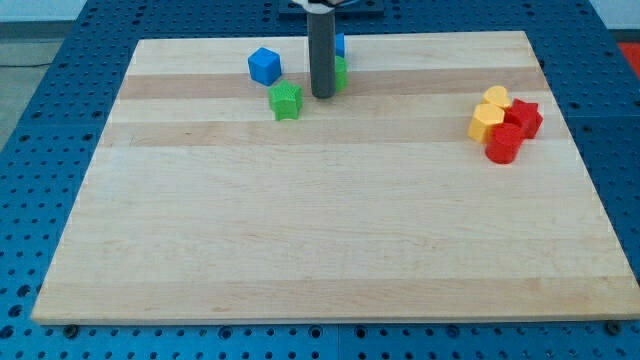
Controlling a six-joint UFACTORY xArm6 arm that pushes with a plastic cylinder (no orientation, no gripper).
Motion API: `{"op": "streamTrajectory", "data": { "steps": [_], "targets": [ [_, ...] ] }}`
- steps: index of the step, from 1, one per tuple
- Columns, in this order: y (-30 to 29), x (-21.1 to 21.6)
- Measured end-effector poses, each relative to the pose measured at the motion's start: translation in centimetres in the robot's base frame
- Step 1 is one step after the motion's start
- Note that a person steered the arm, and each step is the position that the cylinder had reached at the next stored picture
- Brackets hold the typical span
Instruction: Move green star towards right side of blue cube
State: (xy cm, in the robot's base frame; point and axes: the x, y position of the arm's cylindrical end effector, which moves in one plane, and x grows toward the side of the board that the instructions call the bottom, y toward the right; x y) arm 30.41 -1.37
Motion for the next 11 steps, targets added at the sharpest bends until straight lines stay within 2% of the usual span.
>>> {"op": "streamTrajectory", "data": {
  "steps": [2,3,4,5,6,8,9,10,11],
  "targets": [
    [0.0,-1.6],
    [0.0,1.4],
    [-2.9,6.0],
    [-8.6,8.9],
    [-10.9,8.2],
    [-3.0,3.3],
    [-1.7,1.6],
    [-2.1,2.8],
    [-5.8,3.7]
  ]
}}
